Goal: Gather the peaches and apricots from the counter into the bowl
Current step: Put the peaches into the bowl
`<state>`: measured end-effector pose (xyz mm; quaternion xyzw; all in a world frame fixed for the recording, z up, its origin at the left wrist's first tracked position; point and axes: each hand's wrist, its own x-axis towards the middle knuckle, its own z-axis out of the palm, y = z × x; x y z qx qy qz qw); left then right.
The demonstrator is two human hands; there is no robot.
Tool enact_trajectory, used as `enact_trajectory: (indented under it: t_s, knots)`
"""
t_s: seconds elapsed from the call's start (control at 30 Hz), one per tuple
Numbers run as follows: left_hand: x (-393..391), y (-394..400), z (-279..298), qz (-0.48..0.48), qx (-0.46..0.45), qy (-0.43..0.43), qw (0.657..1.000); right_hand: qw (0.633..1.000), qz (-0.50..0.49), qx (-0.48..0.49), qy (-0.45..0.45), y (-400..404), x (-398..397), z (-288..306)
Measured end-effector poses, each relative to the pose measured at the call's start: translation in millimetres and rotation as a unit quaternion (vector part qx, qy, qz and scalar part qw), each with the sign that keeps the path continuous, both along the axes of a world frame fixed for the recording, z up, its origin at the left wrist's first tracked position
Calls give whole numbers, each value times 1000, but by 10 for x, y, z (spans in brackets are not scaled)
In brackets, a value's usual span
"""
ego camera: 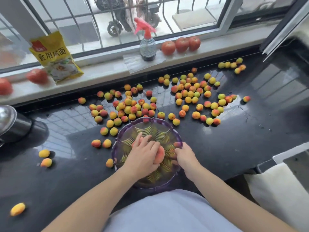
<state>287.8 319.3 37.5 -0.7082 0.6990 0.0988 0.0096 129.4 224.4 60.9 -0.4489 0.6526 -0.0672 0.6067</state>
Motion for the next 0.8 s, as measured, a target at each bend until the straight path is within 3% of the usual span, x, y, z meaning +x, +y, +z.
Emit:
enact_trajectory:
  t_s: [0.23, 0.33, 0.57, 0.8]
  knots:
    - [104, 73, 71, 39, 89, 23, 995, 1000, 0, -4, 10, -3, 11, -25]
    - [384, 124, 89, 111, 80, 65, 989, 1000, -1, -9, 16, -7, 20, -43]
    - [460, 15, 73, 178, 71, 187, 963, 1000, 2, -13, 14, -21, 28, -31]
    - [439, 111, -10, 231, 51, 205, 950, 1000, -1, -11, 20, -22, 30, -63]
